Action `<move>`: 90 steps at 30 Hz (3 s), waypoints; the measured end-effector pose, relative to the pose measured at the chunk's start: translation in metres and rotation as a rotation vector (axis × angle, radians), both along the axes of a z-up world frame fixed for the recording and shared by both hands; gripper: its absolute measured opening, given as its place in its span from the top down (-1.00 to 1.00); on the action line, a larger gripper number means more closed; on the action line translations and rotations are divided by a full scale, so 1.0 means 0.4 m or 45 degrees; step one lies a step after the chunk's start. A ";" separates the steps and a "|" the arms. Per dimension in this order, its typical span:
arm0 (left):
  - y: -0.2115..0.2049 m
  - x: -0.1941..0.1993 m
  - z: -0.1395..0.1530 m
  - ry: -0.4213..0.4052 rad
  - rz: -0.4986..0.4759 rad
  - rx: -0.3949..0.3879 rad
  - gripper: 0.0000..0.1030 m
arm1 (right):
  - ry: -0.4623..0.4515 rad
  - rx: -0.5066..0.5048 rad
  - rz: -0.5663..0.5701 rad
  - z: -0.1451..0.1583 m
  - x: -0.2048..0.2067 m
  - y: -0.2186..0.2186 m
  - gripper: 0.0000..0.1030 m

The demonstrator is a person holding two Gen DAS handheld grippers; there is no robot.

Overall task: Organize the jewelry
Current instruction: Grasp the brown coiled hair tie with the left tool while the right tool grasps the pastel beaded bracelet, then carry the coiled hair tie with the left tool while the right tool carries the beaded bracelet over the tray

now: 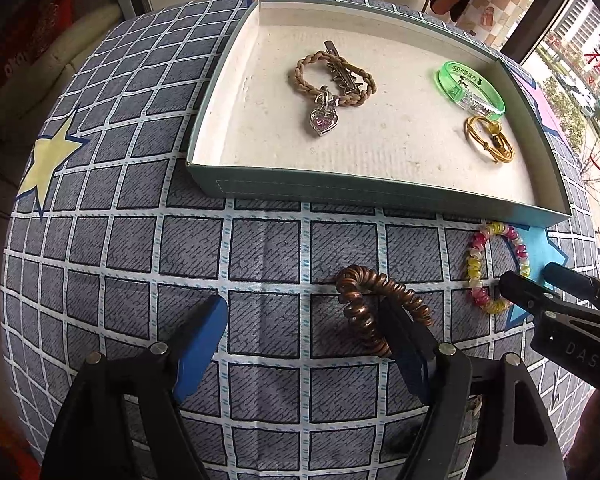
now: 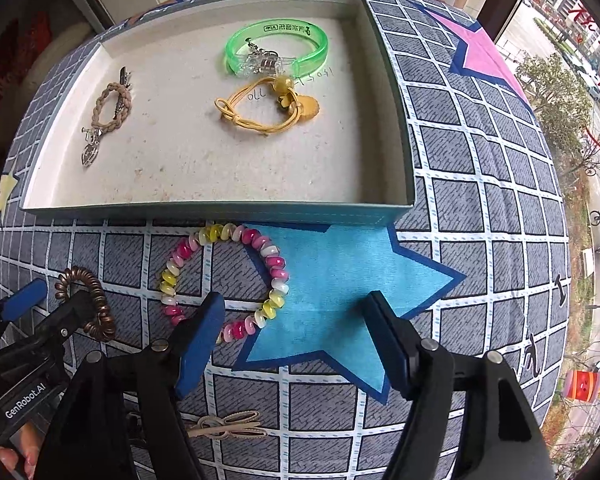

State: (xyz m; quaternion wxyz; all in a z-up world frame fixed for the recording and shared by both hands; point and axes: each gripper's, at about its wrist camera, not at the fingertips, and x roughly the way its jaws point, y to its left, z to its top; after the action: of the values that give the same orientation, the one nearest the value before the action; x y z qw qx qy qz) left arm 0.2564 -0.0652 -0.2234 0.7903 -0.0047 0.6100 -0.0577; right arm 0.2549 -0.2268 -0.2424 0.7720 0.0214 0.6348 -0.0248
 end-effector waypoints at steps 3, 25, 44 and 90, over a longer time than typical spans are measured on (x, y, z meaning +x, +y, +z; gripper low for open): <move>-0.032 0.005 -0.007 -0.011 -0.029 0.034 -0.59 | -0.007 -0.028 0.041 0.000 0.001 0.022 -0.30; -0.118 -0.019 0.001 -0.045 -0.110 0.043 0.18 | 0.009 -0.003 0.099 0.026 -0.014 0.079 0.81; -0.070 -0.126 0.147 -0.160 -0.196 -0.131 0.53 | -0.107 0.237 0.005 0.133 -0.125 -0.036 0.81; -0.102 0.207 0.060 -0.163 -0.144 0.131 0.52 | -0.091 0.320 -0.032 0.058 0.221 -0.132 0.81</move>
State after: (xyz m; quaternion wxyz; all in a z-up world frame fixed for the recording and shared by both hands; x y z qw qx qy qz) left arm 0.3390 -0.1062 -0.1995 0.8224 0.0739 0.5596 -0.0708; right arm 0.3431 -0.2796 -0.2190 0.7849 0.1269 0.6047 0.0461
